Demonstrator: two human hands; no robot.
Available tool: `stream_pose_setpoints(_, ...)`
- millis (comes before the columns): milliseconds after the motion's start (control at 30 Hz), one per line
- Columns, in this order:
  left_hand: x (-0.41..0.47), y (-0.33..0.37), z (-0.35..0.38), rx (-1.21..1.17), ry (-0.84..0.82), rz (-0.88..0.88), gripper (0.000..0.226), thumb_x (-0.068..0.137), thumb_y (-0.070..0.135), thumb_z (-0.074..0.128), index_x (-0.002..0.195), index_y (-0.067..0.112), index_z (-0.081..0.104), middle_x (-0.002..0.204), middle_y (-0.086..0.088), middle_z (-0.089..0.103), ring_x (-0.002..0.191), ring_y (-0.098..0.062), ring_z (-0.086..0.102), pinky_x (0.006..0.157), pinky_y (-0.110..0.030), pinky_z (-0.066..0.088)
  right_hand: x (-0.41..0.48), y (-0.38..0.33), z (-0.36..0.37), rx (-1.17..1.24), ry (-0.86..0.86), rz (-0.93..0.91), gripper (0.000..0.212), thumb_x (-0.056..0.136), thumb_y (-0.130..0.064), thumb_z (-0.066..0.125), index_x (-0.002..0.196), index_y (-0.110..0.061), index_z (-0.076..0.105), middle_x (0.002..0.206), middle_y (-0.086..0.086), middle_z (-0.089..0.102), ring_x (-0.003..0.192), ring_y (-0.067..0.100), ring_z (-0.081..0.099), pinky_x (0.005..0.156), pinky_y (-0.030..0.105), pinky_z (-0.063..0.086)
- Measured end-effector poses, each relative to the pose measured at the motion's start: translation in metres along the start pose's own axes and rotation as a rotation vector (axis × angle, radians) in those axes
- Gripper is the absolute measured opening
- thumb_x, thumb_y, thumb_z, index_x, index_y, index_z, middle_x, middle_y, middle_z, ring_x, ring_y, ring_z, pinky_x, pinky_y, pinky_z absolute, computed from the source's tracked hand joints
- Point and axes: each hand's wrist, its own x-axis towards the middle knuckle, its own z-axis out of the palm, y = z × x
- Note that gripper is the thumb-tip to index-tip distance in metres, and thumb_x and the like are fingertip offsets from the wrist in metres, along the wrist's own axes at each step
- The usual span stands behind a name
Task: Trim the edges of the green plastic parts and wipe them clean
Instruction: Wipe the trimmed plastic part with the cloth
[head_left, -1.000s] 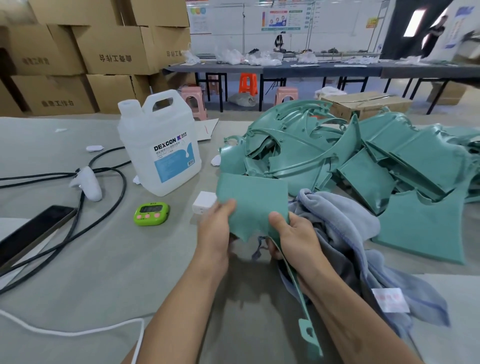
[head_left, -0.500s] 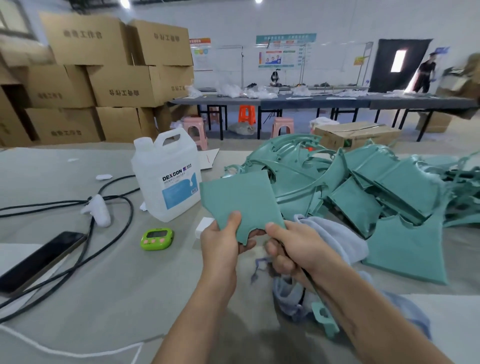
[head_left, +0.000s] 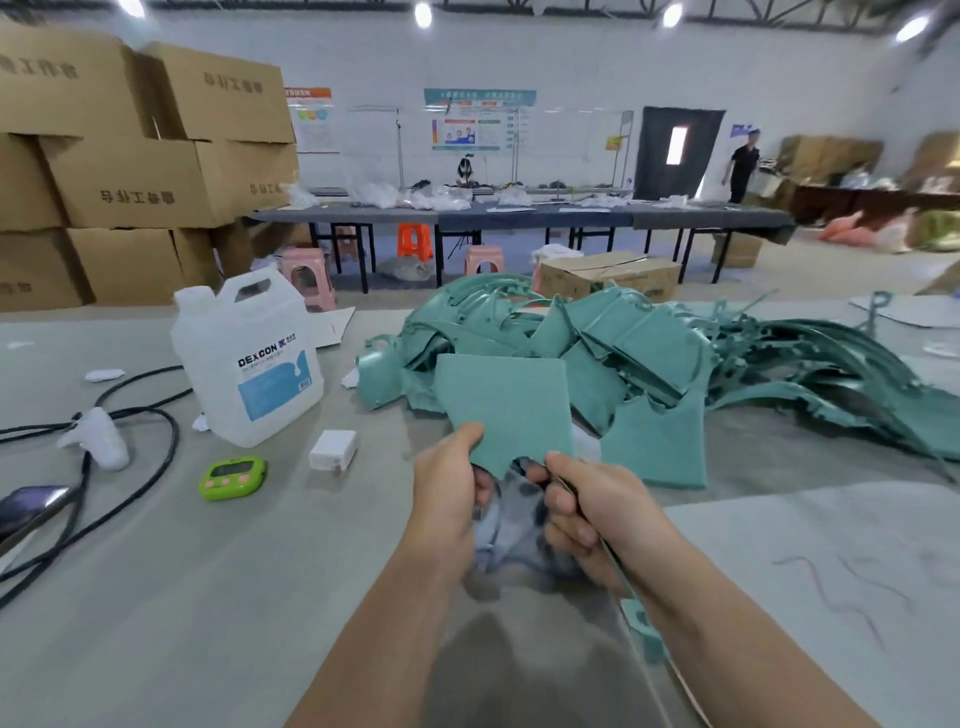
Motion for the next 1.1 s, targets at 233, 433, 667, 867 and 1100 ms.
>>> stream_pose_setpoints(233,-0.041,-0.029,0.045,0.284,-0.317,0.133,0.019,0.092,0.014,0.060,0.073,0.012,0.058,0.049,-0.004,0.054,0.047,-0.019,0.049,0.045,-0.025,0.037,-0.067,-0.009,-0.059,0.185,0.220,0.000,0.008,0.094,-0.006,0.049,0.086,-0.007,0.048,0.059,0.012,0.043,0.031,0.014,0.022,0.040,0.025,0.016)
stream_pose_setpoints(433,-0.101,-0.063,0.110,0.561,-0.607,0.219,0.035,0.081,0.037,0.060,0.051,0.024,0.048,0.046,0.002,0.047,0.044,-0.017,0.042,0.046,-0.026,0.032,-0.146,0.000,-0.133,0.310,0.393,-0.087,0.004,0.095,-0.007,0.050,0.096,-0.005,0.053,0.058,0.008,0.045,0.033,0.010,0.022,0.042,0.025,0.016)
stream_pose_setpoints(667,-0.206,-0.134,0.180,0.638,-0.815,0.032,0.028,0.065,0.041,0.059,0.055,0.015,0.059,0.052,-0.016,0.050,0.053,-0.028,0.052,0.055,-0.041,0.039,-0.250,0.047,-0.219,0.445,0.649,-0.112,0.014,0.085,-0.017,0.064,0.082,-0.004,0.061,0.060,0.009,0.044,0.032,0.012,0.024,0.038,0.026,0.015)
stream_pose_setpoints(867,-0.298,-0.215,0.202,0.645,-1.159,-0.310,0.020,0.087,0.032,0.065,0.075,0.016,0.068,0.060,0.000,0.062,0.051,-0.014,0.054,0.050,-0.024,0.039,-0.337,0.105,-0.291,0.791,0.830,-0.147,0.024,0.094,-0.023,0.054,0.082,-0.002,0.059,0.059,0.008,0.044,0.031,0.013,0.026,0.036,0.026,0.018)
stream_pose_setpoints(1100,-0.359,-0.259,0.213,0.558,-1.360,-0.852,0.048,0.104,0.039,0.051,0.148,0.024,0.041,0.149,-0.001,0.047,0.141,-0.019,0.041,0.109,-0.040,0.041,-0.366,0.142,-0.371,1.124,1.145,-0.336,0.043,0.103,-0.050,0.045,0.126,-0.014,0.051,0.108,0.016,0.070,0.096,0.024,0.066,0.092,0.034,0.049)
